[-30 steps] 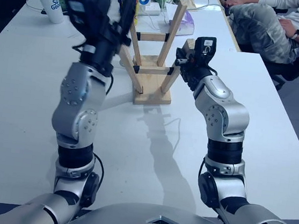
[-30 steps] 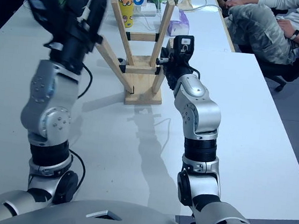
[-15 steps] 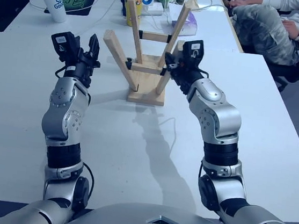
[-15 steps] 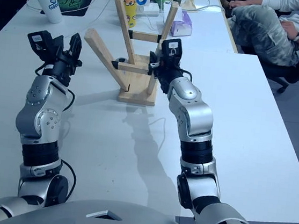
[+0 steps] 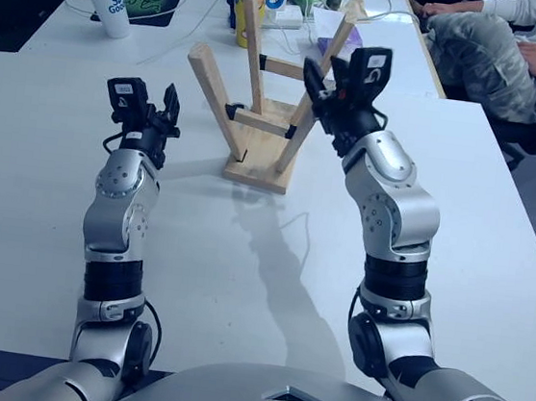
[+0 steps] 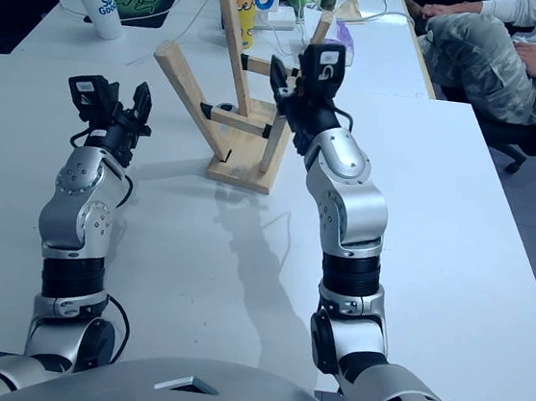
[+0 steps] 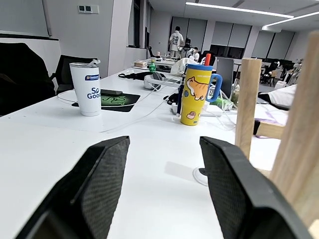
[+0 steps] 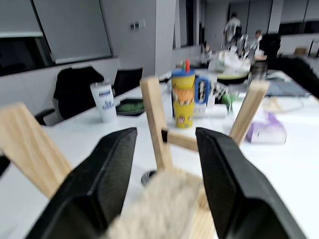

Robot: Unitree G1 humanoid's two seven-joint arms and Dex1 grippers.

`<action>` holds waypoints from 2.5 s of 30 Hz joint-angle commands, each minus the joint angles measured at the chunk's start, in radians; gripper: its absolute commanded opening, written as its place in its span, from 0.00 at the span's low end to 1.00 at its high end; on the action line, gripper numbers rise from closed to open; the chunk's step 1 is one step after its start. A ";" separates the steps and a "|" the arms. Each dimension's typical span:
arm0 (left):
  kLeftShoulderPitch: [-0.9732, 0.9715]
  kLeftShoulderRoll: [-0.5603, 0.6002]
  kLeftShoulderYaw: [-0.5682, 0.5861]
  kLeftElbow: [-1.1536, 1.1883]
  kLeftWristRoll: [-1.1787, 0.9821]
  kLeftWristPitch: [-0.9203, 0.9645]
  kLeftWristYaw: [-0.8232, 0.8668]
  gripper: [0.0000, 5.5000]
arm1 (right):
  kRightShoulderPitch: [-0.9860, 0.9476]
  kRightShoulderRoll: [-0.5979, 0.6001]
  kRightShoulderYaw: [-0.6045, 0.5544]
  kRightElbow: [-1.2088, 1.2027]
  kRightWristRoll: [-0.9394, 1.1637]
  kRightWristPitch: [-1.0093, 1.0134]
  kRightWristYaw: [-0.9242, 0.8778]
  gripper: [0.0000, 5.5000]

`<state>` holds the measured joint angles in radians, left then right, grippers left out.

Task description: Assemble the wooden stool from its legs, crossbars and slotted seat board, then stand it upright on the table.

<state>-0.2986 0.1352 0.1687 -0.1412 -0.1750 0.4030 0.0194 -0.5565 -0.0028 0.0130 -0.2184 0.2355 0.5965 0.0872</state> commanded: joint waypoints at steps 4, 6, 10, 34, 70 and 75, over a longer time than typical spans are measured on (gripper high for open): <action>0.007 0.022 -0.005 0.044 0.026 -0.020 -0.024 0.47 | -0.030 0.014 -0.099 -0.070 0.009 -0.078 -0.072 0.39; 0.002 0.036 -0.008 0.068 0.040 -0.038 -0.036 0.47 | -0.017 -0.003 -0.128 -0.052 -0.011 -0.072 -0.103 0.39; -0.024 0.064 -0.015 0.108 0.065 -0.084 -0.057 0.47 | 0.033 -0.035 -0.133 -0.021 -0.043 -0.054 -0.117 0.32; -0.443 0.054 0.121 0.284 -0.366 0.308 0.024 0.02 | 0.040 -0.060 -0.076 -0.009 -0.041 -0.080 -0.031 0.00; -0.147 -0.103 -0.032 0.080 -0.176 0.135 0.029 0.00 | -0.163 -0.248 -0.069 0.366 -0.072 -0.067 0.109 0.00; -0.143 -0.105 -0.032 0.082 -0.170 0.136 0.024 0.00 | -0.090 -0.238 -0.028 0.334 -0.038 0.079 0.172 0.00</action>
<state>-0.4547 0.0341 0.1395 -0.0546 -0.3517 0.5385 0.0509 -0.7182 -0.2678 -0.0353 0.0971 0.1710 0.6001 0.2303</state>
